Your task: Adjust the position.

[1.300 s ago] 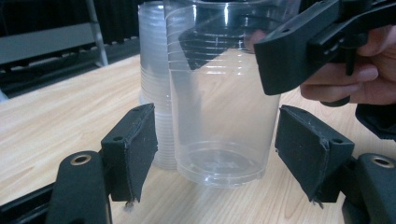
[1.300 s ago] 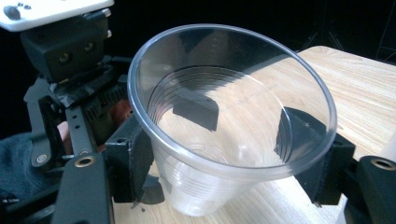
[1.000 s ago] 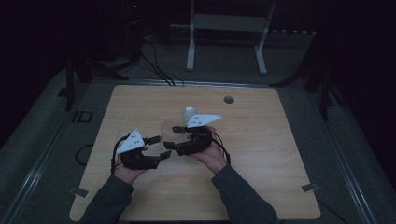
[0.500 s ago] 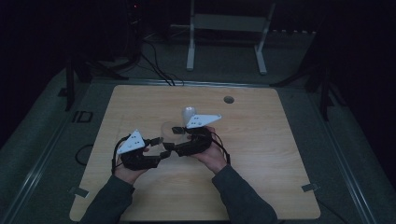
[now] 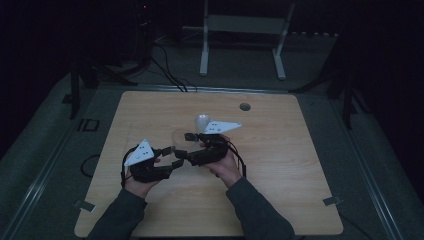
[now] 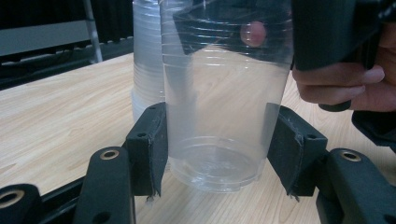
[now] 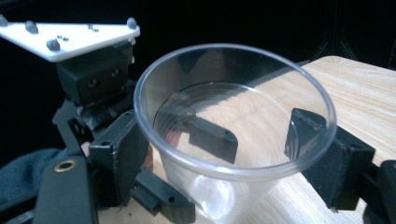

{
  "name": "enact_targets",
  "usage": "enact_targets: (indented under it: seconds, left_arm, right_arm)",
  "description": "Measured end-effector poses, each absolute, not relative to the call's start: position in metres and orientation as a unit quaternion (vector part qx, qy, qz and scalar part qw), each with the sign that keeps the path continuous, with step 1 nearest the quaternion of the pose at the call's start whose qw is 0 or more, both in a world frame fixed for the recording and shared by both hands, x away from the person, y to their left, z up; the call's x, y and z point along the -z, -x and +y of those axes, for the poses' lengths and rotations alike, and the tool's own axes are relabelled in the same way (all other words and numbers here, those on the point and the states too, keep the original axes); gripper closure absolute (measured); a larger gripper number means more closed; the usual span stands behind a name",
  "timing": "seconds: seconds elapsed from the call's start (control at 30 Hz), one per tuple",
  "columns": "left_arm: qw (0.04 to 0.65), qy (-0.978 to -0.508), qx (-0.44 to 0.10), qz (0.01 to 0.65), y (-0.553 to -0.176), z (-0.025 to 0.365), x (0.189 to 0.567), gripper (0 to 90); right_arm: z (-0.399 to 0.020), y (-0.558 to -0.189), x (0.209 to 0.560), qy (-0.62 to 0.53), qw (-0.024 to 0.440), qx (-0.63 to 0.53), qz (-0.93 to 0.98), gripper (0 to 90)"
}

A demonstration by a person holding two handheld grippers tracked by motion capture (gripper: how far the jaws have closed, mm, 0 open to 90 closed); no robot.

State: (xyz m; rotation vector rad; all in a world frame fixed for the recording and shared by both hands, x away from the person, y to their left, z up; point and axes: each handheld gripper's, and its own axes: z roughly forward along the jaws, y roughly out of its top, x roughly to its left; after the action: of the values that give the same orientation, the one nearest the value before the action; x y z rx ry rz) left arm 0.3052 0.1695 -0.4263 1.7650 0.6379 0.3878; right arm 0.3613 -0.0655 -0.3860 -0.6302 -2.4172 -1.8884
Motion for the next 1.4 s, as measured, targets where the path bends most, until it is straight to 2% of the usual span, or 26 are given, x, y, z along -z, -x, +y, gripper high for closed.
enact_targets:
  seconds: [0.53, 0.87, 1.4]
  left_arm:
    - [0.580, -0.750, -0.161, 0.274, -0.3057, 0.1665, 0.4296, 42.0]
    - [0.569, -0.756, -0.166, 0.280, -0.3066, 0.1652, 0.4295, 29.4]
    - [0.572, -0.748, -0.177, 0.287, -0.3057, 0.1741, 0.4265, 29.2]
  right_arm:
    - [-0.0657, -0.3616, 0.3859, 0.210, 0.002, 0.613, -0.762, 27.1]
    - [-0.0649, -0.3591, 0.3848, 0.205, -0.019, 0.604, -0.770, 28.3]
    - [-0.0680, -0.3586, 0.3897, 0.206, -0.052, 0.590, -0.779, 28.5]
